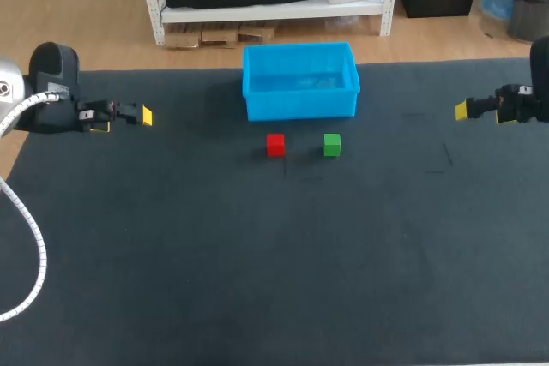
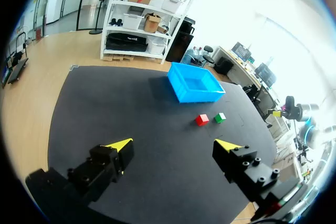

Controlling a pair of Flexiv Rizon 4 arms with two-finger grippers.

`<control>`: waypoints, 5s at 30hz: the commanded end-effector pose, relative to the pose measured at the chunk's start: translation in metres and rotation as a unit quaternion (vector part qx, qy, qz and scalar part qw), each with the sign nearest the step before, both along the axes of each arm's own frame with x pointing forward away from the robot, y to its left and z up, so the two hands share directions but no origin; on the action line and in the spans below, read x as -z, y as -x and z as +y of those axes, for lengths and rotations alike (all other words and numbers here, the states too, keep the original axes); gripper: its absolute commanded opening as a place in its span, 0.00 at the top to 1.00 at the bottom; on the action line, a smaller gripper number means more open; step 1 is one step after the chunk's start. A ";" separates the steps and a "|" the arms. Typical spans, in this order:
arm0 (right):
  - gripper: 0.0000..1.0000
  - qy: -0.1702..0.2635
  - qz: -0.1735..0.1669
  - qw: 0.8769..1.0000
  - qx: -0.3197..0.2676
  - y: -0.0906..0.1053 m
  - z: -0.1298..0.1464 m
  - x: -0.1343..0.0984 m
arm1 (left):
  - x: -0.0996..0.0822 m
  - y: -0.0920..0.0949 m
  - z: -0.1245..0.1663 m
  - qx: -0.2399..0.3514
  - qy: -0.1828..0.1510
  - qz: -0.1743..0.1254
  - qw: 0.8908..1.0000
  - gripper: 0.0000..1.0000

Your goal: Use the left arm to pick the red cube and place it into the blue plastic box first, then use the right arm to grasp the green cube and put it into the same blue plastic box after the first action is fully finished.

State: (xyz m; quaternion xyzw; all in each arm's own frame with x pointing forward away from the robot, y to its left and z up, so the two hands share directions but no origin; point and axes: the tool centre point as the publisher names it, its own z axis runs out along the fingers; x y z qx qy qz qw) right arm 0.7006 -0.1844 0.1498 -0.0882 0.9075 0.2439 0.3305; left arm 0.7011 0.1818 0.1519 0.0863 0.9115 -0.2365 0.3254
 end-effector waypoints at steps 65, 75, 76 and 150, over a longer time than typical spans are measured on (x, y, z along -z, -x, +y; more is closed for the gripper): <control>0.00 0.000 0.000 1.000 0.000 0.000 0.000 0.000 | 0.009 -0.042 -0.106 -0.009 -0.142 0.165 0.976 0.00; 0.00 0.000 0.000 1.000 0.000 0.000 0.000 0.000 | 0.011 -0.049 -0.112 -0.017 -0.147 0.175 0.973 0.00; 0.00 0.000 0.000 1.000 0.000 0.000 0.000 0.000 | 0.012 -0.052 -0.115 -0.024 -0.155 0.179 0.971 0.00; 0.00 0.000 0.000 1.000 0.000 0.000 0.000 0.000 | 0.129 -0.110 -0.176 -0.063 -0.202 0.278 0.937 0.00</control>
